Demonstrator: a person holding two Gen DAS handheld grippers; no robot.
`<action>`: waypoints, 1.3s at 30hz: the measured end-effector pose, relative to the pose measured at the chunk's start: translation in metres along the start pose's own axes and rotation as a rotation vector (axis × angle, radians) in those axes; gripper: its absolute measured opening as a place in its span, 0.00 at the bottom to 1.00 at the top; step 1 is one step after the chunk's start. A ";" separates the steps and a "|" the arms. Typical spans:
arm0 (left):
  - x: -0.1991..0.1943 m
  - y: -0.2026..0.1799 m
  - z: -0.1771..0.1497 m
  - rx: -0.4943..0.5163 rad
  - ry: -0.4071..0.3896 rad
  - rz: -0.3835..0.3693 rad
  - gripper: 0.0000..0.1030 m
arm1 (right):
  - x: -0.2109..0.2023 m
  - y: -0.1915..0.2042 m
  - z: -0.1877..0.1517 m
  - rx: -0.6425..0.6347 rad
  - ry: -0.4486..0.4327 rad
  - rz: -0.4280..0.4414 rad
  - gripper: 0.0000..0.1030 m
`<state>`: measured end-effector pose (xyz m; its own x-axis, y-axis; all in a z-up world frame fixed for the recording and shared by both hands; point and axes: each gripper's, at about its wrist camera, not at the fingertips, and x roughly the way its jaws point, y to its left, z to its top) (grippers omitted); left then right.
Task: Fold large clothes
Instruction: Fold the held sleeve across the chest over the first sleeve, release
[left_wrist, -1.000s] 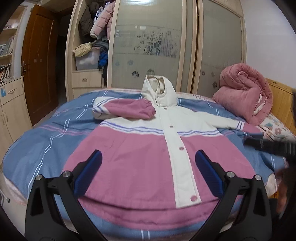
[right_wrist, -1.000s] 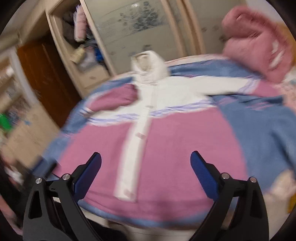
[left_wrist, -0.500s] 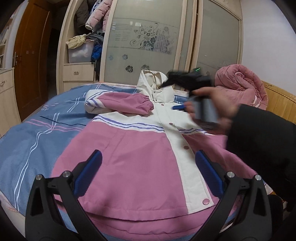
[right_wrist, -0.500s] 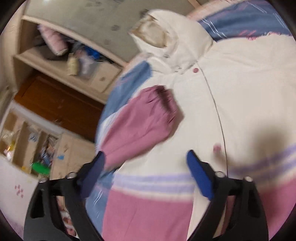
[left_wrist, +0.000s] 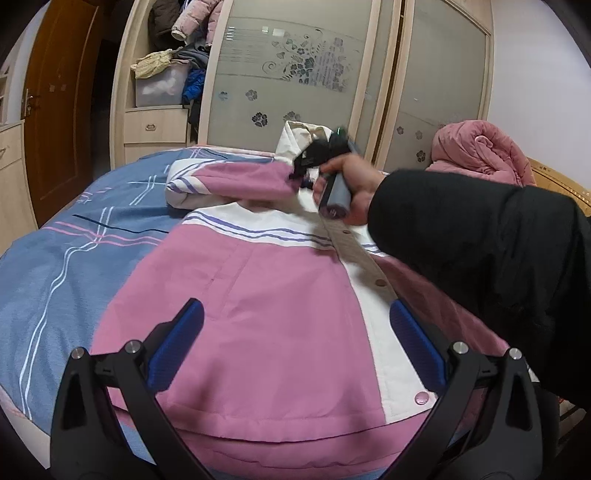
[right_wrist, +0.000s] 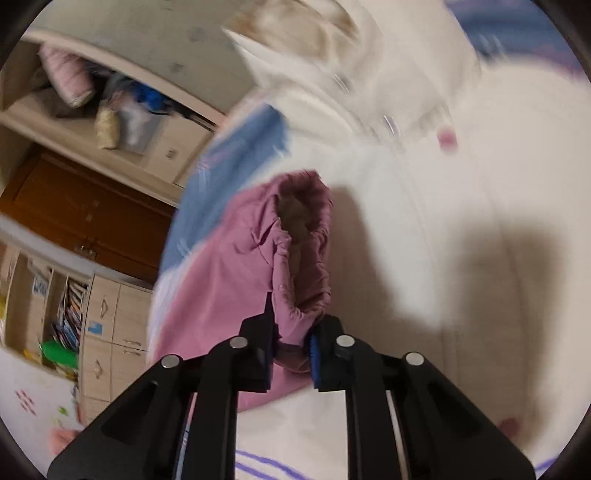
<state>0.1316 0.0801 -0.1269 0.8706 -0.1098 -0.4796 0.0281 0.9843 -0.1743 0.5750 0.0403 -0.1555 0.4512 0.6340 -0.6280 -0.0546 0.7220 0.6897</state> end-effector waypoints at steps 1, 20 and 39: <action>0.000 -0.001 0.000 0.001 -0.003 -0.005 0.98 | -0.018 0.010 0.005 -0.033 -0.031 0.005 0.14; 0.007 -0.017 -0.005 0.035 0.024 -0.004 0.98 | -0.176 -0.131 0.018 -0.027 -0.331 -0.272 0.14; 0.021 -0.002 -0.015 -0.025 0.153 0.133 0.98 | -0.344 -0.073 -0.235 -0.414 -0.502 -0.491 0.99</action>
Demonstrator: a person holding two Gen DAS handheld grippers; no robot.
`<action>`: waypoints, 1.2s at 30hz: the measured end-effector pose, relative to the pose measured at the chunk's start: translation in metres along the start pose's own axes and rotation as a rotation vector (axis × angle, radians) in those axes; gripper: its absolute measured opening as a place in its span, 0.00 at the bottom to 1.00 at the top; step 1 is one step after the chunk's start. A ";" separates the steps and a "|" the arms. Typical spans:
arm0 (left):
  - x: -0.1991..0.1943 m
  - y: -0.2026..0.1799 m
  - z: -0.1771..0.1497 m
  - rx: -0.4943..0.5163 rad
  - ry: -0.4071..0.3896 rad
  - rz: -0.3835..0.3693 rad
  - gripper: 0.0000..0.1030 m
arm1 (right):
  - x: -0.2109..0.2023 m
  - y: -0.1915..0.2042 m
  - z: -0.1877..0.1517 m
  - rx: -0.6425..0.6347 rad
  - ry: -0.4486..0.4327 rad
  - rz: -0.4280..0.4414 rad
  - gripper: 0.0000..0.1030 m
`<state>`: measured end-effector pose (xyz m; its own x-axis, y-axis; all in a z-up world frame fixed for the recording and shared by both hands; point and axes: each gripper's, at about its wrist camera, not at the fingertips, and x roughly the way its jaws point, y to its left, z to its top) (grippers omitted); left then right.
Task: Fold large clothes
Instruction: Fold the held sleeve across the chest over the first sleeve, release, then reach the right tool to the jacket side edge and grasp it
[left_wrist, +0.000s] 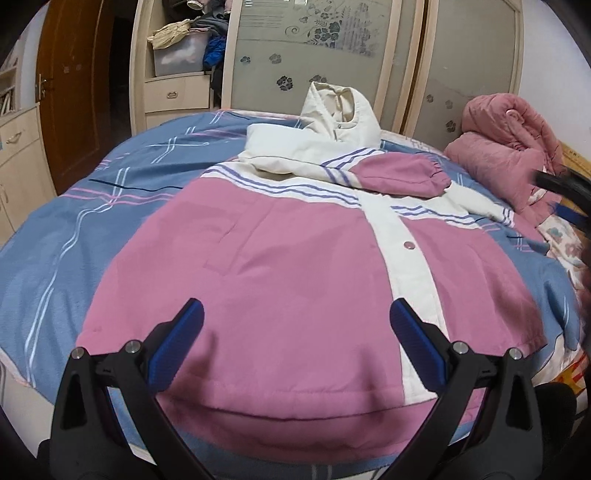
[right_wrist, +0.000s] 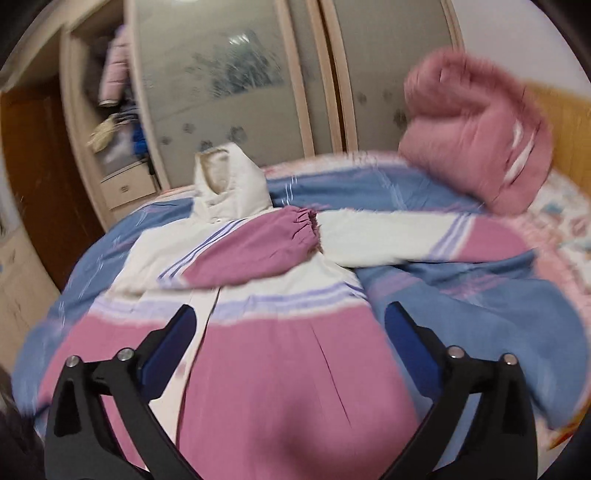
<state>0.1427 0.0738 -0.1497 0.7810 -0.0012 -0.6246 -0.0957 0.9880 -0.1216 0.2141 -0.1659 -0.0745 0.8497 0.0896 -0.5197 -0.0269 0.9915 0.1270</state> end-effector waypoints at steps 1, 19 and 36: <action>-0.002 -0.001 0.000 -0.001 0.009 0.010 0.98 | -0.021 0.001 -0.010 -0.020 -0.021 -0.014 0.99; -0.142 -0.023 0.001 0.114 -0.128 0.048 0.98 | -0.165 0.016 -0.093 -0.078 -0.182 -0.036 0.99; -0.187 -0.010 -0.002 0.098 -0.179 0.076 0.98 | -0.182 0.009 -0.094 -0.051 -0.229 -0.024 0.99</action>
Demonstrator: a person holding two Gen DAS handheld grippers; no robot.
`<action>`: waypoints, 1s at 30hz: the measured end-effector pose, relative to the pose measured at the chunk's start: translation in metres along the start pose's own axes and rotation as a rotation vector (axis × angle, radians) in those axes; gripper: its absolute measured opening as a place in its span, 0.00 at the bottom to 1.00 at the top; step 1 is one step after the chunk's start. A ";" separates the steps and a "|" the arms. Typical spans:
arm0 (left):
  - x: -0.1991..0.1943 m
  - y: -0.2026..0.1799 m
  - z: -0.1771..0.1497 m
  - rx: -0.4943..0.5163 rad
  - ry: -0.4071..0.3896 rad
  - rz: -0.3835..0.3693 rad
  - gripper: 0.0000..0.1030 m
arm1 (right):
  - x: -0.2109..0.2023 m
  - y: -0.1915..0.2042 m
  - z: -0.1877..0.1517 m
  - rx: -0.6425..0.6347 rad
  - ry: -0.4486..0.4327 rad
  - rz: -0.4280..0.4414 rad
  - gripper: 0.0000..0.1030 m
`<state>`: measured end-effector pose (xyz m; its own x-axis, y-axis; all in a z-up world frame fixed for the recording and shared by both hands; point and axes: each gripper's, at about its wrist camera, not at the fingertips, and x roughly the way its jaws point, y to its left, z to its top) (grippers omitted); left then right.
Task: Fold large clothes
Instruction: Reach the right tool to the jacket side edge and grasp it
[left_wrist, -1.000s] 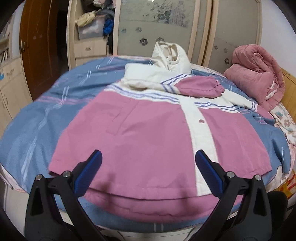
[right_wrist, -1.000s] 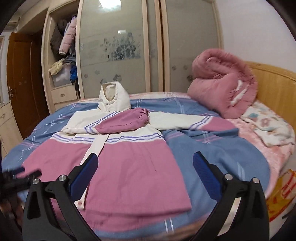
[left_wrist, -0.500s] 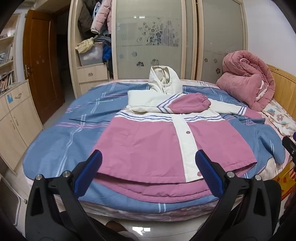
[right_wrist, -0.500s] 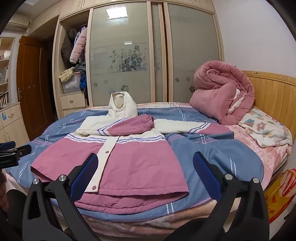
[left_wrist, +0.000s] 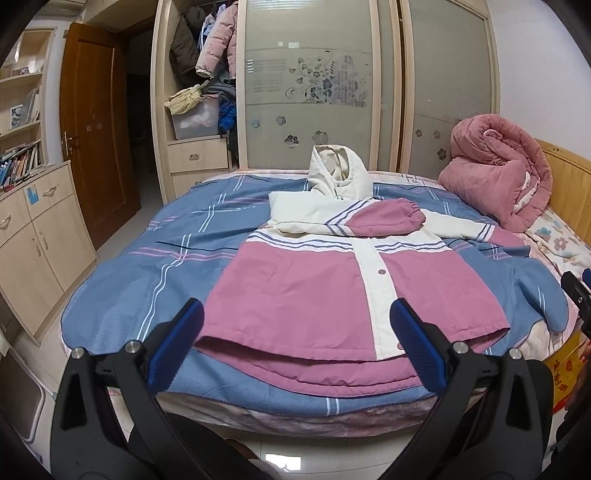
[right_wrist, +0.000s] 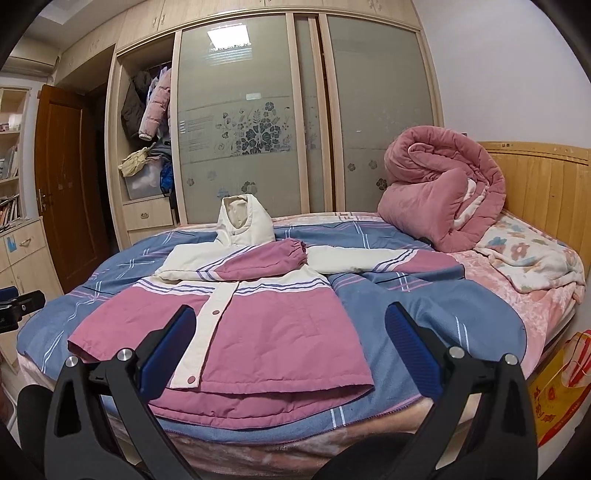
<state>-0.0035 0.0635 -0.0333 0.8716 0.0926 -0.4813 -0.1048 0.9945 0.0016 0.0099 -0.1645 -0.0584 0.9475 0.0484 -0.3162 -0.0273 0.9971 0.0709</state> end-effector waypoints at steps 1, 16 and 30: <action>0.000 0.000 -0.001 -0.001 0.001 -0.002 0.98 | -0.001 0.000 0.000 -0.002 0.000 -0.001 0.99; 0.016 0.005 -0.004 -0.008 0.025 -0.011 0.98 | 0.014 -0.005 -0.001 -0.004 0.037 -0.022 0.99; 0.071 0.016 -0.007 -0.018 0.090 0.001 0.98 | 0.131 -0.146 0.070 0.302 0.107 0.082 0.99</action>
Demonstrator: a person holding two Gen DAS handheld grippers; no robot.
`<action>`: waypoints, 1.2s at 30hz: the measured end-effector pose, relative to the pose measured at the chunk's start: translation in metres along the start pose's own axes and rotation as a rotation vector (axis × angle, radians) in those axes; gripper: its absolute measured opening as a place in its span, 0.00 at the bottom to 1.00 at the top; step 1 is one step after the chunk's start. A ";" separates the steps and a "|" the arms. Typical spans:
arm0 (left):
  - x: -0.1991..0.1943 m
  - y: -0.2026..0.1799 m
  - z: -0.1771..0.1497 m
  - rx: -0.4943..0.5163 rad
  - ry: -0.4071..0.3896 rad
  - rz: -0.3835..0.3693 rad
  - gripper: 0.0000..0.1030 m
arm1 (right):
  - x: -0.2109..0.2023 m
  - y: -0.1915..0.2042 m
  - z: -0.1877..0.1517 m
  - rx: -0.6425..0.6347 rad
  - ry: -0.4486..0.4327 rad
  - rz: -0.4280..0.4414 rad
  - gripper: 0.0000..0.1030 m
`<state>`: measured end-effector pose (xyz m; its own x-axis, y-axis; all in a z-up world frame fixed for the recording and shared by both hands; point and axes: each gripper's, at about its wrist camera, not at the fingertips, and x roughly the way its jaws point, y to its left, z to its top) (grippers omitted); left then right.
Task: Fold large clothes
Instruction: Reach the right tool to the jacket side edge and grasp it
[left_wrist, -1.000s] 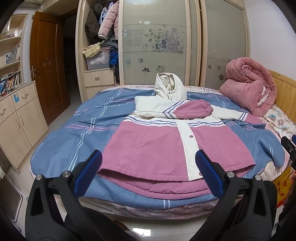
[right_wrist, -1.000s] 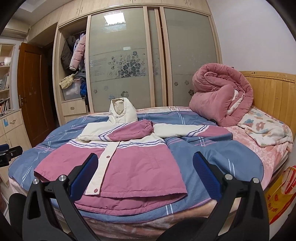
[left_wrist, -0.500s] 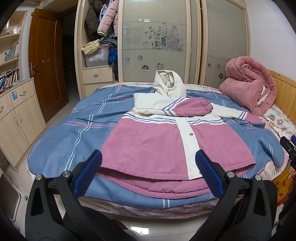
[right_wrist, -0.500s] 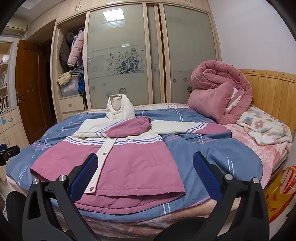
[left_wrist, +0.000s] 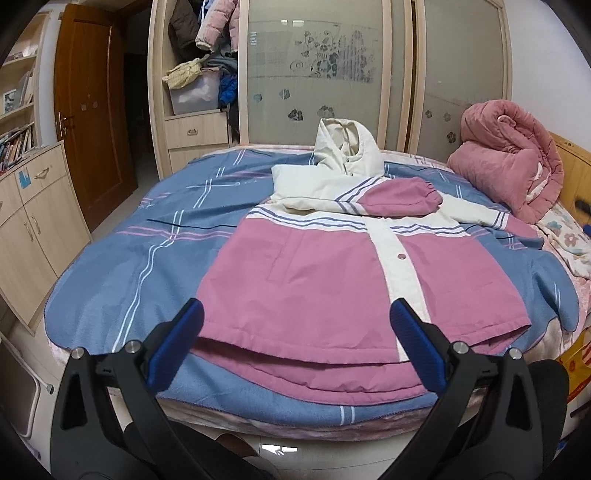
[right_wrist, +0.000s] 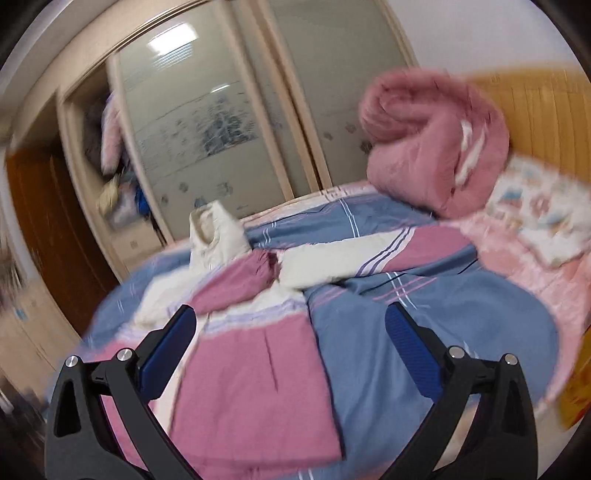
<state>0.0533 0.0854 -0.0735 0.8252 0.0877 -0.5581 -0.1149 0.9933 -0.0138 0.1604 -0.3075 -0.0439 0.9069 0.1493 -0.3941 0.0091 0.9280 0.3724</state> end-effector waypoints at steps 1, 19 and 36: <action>0.004 0.000 0.000 0.002 -0.002 0.000 0.98 | 0.018 -0.027 0.018 0.093 -0.003 0.034 0.99; 0.091 -0.013 0.024 0.035 0.049 0.001 0.98 | 0.236 -0.290 0.051 0.801 0.104 -0.008 0.81; 0.123 -0.014 0.017 0.022 0.090 -0.017 0.98 | 0.253 -0.319 0.024 0.882 0.179 -0.125 0.81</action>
<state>0.1664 0.0832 -0.1278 0.7738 0.0651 -0.6301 -0.0889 0.9960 -0.0063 0.3972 -0.5741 -0.2429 0.7990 0.1845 -0.5723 0.4893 0.3536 0.7972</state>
